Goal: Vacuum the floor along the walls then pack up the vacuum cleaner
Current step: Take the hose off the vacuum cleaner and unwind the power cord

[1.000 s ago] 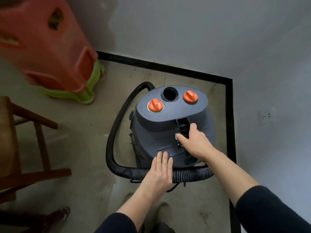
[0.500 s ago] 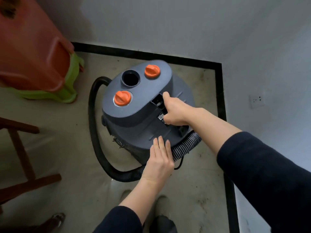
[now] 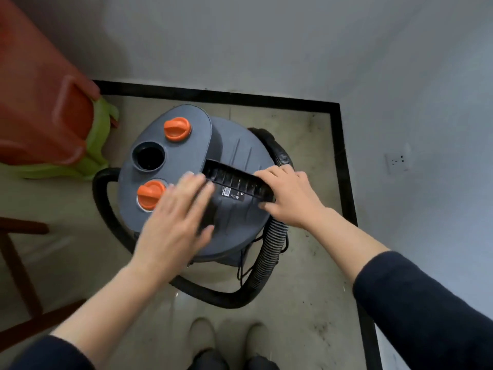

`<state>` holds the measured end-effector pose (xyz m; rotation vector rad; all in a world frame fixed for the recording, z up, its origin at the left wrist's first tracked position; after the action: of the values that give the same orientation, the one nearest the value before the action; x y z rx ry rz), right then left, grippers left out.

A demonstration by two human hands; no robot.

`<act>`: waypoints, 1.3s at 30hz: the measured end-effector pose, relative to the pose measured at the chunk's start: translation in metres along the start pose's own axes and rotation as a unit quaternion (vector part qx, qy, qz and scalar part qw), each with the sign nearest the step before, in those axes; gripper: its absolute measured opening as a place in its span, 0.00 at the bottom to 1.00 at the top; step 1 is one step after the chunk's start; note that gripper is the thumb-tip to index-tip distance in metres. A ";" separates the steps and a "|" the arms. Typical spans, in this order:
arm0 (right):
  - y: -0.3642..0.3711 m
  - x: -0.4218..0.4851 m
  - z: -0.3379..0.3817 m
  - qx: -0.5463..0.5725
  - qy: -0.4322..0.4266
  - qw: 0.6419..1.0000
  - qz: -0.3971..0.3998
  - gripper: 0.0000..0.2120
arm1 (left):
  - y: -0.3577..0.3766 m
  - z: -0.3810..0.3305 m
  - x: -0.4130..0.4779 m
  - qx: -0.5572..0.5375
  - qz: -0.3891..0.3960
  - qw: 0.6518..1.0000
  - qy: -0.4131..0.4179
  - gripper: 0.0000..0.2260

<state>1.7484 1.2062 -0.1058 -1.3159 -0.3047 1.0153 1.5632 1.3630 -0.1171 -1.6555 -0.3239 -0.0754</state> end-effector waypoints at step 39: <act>0.012 -0.011 -0.094 0.513 0.312 0.799 -0.029 0.22 | 0.055 -0.138 0.032 -0.076 0.155 0.977 -0.123 0.27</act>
<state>1.8031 1.1358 -0.1392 -0.5439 0.6517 0.4724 1.6278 1.2285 -0.1467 -1.8524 -0.2466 0.3494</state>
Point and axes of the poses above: each hand's wrist, its own x-axis towards the middle knuckle, its own y-axis out of the palm, z = x × y, the point moved 1 cm from there along x, towards the middle knuckle, and after that the axes turned 4 degrees about x, right-handed, at the moved point
